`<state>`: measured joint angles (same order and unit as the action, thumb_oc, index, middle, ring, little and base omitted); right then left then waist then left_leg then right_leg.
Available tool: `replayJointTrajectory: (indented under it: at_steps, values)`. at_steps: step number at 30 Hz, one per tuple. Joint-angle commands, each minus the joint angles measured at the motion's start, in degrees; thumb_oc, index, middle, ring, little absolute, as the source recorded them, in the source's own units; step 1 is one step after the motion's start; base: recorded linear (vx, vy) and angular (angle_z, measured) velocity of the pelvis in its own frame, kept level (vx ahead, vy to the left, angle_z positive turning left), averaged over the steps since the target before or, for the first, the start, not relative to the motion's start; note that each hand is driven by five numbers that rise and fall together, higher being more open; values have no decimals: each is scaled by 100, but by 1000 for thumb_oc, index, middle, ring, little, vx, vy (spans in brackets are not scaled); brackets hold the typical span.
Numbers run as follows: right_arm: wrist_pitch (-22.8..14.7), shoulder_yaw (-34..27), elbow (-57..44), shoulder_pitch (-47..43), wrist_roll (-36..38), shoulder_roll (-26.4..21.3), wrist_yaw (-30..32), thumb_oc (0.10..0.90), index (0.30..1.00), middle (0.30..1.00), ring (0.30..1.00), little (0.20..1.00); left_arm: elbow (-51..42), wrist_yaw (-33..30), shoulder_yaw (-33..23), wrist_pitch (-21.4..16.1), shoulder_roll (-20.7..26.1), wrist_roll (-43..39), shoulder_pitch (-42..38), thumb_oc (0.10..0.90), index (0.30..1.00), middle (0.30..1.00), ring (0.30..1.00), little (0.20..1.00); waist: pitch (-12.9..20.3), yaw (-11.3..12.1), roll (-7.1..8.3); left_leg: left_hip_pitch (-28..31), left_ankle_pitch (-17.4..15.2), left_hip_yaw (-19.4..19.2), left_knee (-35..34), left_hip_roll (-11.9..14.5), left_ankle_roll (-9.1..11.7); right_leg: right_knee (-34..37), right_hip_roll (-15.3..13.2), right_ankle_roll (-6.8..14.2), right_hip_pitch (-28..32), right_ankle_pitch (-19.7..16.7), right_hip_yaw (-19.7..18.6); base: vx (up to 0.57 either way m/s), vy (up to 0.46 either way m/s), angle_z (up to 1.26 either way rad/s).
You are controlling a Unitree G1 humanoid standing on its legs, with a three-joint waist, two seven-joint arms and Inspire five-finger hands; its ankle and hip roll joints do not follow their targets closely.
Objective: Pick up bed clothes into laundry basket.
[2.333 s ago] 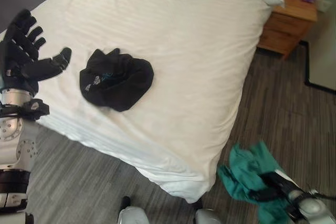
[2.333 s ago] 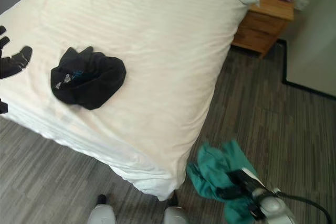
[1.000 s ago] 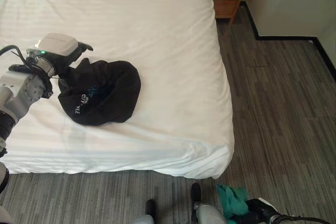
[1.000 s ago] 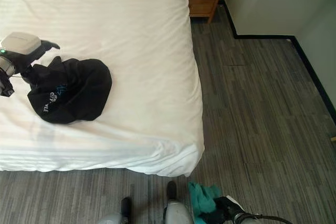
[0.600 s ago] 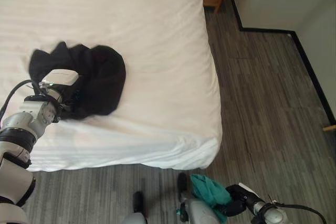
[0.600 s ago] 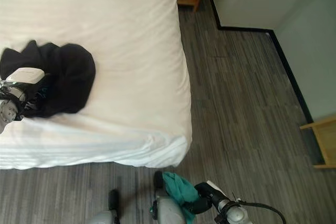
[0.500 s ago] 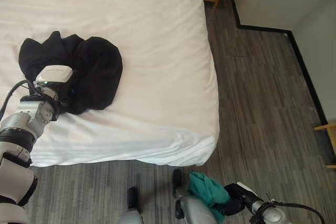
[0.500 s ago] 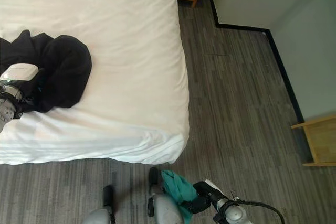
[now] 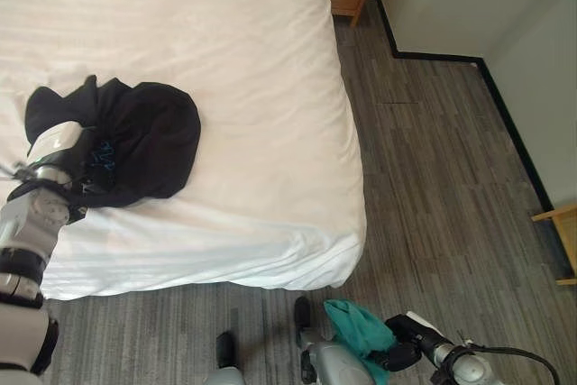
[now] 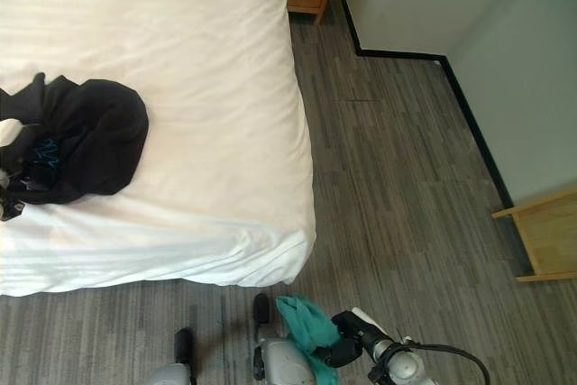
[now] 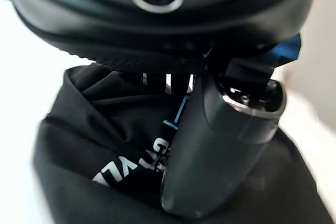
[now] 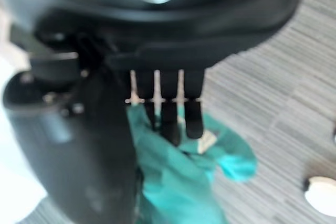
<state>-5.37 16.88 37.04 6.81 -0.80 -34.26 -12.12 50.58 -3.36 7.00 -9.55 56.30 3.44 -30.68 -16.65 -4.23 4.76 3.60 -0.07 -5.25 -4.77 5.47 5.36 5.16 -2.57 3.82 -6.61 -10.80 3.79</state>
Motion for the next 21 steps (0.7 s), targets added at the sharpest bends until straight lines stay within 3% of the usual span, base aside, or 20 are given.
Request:
replayJointTrajectory:
  at_steps: [1,2,3,5,7,8,9,10,11,13,14,16,17,18,19,20,21]
  values:
    - [-120,-464,-127,241,394,-547,204,400,300,300,300,300,151,-436,-831,-62,273,-1504,344,400,300,300,300,300,231,189,91,-407,109,529,30,-251,-172,-462,-281,510,491,989,-26,63,28,3]
    - [-112,-582,-275,305,407,-598,214,400,300,300,300,300,-73,-536,-1205,-160,229,-1961,594,400,300,300,300,300,264,203,64,-362,84,530,33,-264,-174,-453,-287,504,541,1004,-21,76,25,4]
    - [-94,-846,-420,424,397,-599,311,400,300,300,300,300,-997,-813,-1911,-446,-19,-2777,1128,400,300,300,300,300,319,272,20,-310,51,562,41,-279,-175,-435,-292,489,612,1040,-6,76,25,6]
    - [-69,-957,-509,462,411,-617,345,400,300,300,300,300,-1231,-862,-2166,-556,-196,-3075,1347,400,300,300,300,300,346,272,-1,-278,36,568,43,-279,-173,-423,-295,484,654,1054,4,61,3,14]
    - [-47,-1396,-449,362,752,-578,625,400,300,300,300,300,-1883,-852,-2633,-876,-694,-4184,1634,400,300,300,300,300,408,276,-59,-215,14,608,37,-293,-170,-385,-294,474,751,1090,31,75,3,14]
    - [-56,-1721,-533,297,1149,-480,860,400,300,300,300,300,-2311,-863,-2776,-1065,-1162,-4805,1800,400,300,300,300,300,452,259,-100,-180,0,624,34,-301,-174,-370,-302,465,795,1105,35,69,15,5]
    - [-43,-2104,-1171,329,1318,-469,1014,400,300,300,300,300,-2546,-924,-2776,-1002,-1287,-4839,2005,400,300,300,300,300,503,228,-131,-163,-4,623,33,-303,-179,-353,-303,461,813,1109,39,53,10,9]
    - [-37,-2110,-1181,341,1317,-471,1014,400,300,300,300,300,-2551,-928,-2772,-1000,-1293,-4836,2009,400,300,300,300,300,502,230,-135,-154,-12,624,34,-301,-179,-352,-302,461,823,1114,40,38,18,6]
    - [-282,-2861,-1813,2,1870,-492,1512,400,300,300,300,300,-3904,-939,-2621,-1084,-1484,-4647,2379,400,300,300,300,300,622,235,-211,-163,42,642,39,-349,-203,-307,-310,433,852,1058,46,0,0,0]
    - [-347,-3104,-2115,-31,1917,-506,1623,400,300,300,300,300,-4352,-923,-2636,-1072,-1581,-4573,2491,400,300,300,300,300,658,244,-250,-148,30,651,41,-357,-212,-286,-310,429,884,1068,45,29,2,4]
    - [-582,-3470,-2848,-231,2095,-473,1858,400,300,300,300,300,-5274,-718,-2469,-1109,-1814,-4586,2664,400,300,300,300,300,744,254,-295,-127,17,671,38,-389,-234,-268,-316,413,932,1089,52,59,4,9]
    - [-758,-3564,-3199,-404,2523,-347,1924,400,300,300,300,300,-5607,-661,-2363,-1101,-1920,-4512,2694,400,300,300,300,300,784,259,-316,-120,9,688,40,-404,-243,-264,-317,401,959,1105,40,38,-8,11]
    - [-1076,-3417,-3607,-619,3800,136,1832,400,300,300,300,300,-6027,-497,-1886,-1001,-2350,-4733,2705,400,300,300,300,300,811,247,-332,-137,38,712,62,-426,-251,-289,-322,363,946,1099,18,35,-13,6]
    - [-1075,-3423,-3608,-602,3813,134,1823,400,300,300,300,300,-6033,-497,-1881,-996,-2351,-4734,2714,400,300,300,300,300,820,248,-333,-113,3,717,57,-424,-251,-282,-320,364,972,1131,23,0,0,0]
    - [-1281,-3188,-4085,-713,4713,579,1651,400,300,300,300,300,-6093,-345,-1440,-877,-2544,-4993,2732,400,300,300,300,300,775,218,-357,-116,27,738,99,-430,-251,-326,-310,334,968,1142,-9,0,0,0]
    - [-1171,-3099,-4317,-657,4820,721,1515,400,300,300,300,300,-6252,-264,-1359,-694,-2655,-4986,2859,400,300,300,300,300,800,209,-365,-123,17,752,102,-431,-249,-339,-303,319,962,1181,-24,-14,5,3]
    - [-1138,-2816,-4765,-511,5095,951,1271,400,300,300,300,300,-6253,14,-850,-402,-2937,-5003,3065,400,300,300,300,300,774,162,-374,-148,-2,758,209,-421,-238,-425,-308,281,951,1219,-87,0,0,0]
